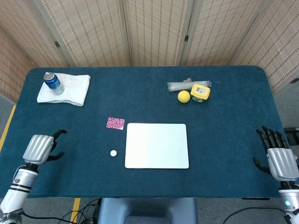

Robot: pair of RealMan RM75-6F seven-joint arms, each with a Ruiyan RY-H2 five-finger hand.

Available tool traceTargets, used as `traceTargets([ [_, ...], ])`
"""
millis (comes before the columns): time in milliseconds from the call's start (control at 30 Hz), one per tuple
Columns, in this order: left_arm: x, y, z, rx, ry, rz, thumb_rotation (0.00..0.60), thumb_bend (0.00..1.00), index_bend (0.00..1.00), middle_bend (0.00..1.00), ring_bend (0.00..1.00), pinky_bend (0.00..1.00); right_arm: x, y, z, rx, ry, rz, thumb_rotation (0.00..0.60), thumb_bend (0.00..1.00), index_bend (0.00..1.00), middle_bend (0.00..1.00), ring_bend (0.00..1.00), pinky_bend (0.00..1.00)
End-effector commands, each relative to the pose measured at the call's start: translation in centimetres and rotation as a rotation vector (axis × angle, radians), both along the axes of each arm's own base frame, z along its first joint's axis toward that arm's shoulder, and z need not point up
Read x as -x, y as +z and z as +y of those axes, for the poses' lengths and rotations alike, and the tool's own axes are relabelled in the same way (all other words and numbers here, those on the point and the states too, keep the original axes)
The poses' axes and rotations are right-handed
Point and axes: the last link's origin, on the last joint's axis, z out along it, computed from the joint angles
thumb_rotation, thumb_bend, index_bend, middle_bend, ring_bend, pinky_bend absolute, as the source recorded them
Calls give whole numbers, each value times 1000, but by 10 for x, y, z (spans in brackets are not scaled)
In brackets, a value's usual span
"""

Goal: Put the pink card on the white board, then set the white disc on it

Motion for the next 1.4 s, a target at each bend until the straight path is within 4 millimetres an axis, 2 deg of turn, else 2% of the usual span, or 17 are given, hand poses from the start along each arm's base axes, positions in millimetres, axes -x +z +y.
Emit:
traceTargets([
  [33,-38,-22,39,108,7,54,600,239,301,1000,1000,1000,0,1,-1,-7,0,-4,600,233,0,0,0,0],
  [233,-68,-51,66,197,46,82,600,239,293,1000,1000,1000,5,6,0,-4,-17,-26,600,244,0,0,0,0],
  [433,-89,-69,88,205,69,71,600,239,292,1000,1000,1000,7,12,0,-1,-16,-38,600,244,0,0,0,0],
  [733,-88,-85,110,183,129,50,600,239,342,1000,1000,1000,10,17,1,0,-21,-56,600,244,0,0,0,0],
  [900,-90,-100,126,201,132,57,600,239,368,1000,1000,1000,14,19,-2,-1,-34,-75,600,247,0,0,0,0],
  [1133,-88,-115,144,225,166,53,600,239,349,1000,1000,1000,16,21,-5,2,-42,-85,600,254,0,0,0,0],
  [1400,-97,-126,157,236,152,38,600,239,316,1000,1000,1000,20,22,-10,-16,-64,-93,600,257,0,0,0,0],
])
